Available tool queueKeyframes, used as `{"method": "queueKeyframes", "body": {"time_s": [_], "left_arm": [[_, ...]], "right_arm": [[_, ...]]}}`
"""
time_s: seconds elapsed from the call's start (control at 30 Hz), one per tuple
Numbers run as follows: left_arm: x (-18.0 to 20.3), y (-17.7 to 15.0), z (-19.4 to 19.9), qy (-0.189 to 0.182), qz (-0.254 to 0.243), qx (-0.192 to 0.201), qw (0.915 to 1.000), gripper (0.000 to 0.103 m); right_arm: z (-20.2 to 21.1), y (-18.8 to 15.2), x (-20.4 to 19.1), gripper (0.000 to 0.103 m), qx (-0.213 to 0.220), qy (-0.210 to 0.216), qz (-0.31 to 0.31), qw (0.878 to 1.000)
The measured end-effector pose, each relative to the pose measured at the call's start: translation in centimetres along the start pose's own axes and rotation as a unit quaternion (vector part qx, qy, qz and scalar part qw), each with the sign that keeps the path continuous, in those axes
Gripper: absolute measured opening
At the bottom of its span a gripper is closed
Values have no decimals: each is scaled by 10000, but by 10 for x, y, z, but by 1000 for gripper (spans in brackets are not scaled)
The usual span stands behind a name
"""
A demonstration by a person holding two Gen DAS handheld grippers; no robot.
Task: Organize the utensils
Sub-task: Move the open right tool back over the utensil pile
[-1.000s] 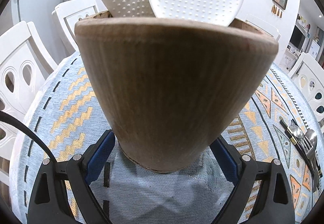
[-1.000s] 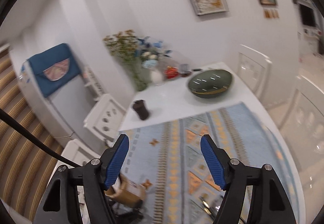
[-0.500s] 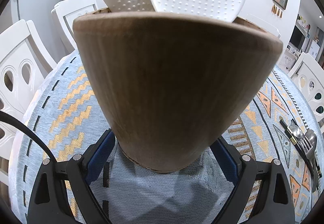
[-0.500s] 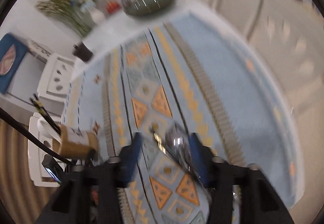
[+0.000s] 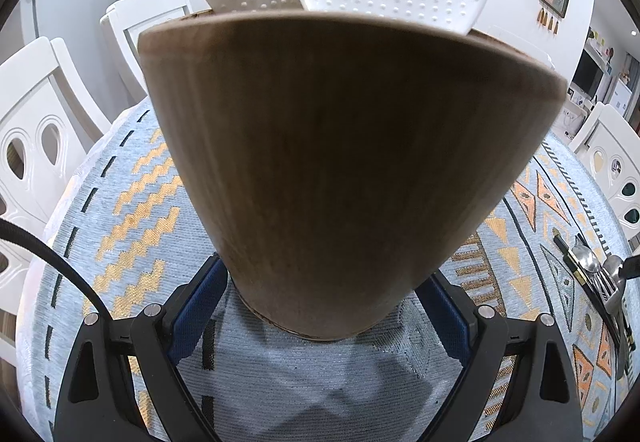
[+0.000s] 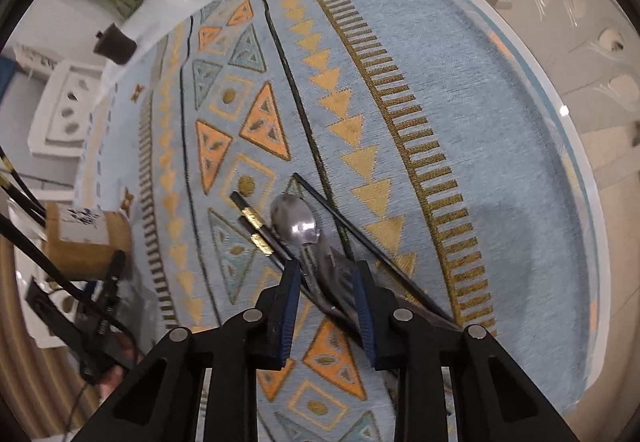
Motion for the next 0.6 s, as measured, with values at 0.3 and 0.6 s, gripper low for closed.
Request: {"method": "queueKeyframes", "body": {"time_s": [0.3,0.6], "left_arm": [[0,0,0,-1,-2,-16,10000,94],[-1,0,-1,-1,-4,-24,10000,94]], "right_arm": [[-20,-2,-1,13,-139,-187,167,9996],[-29,-9,-7,5,-135,-206,210,9995]]}}
Point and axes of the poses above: each gripper's, at about its wrist camera, not at the fingertips, and z roughly against the way its jaws point, x to its right, y to its top, the point moved 3 cm from there along -z, roughly the way its jaws point, and after that the axes turned 13 degrees about -z, right-handed, at the moved point
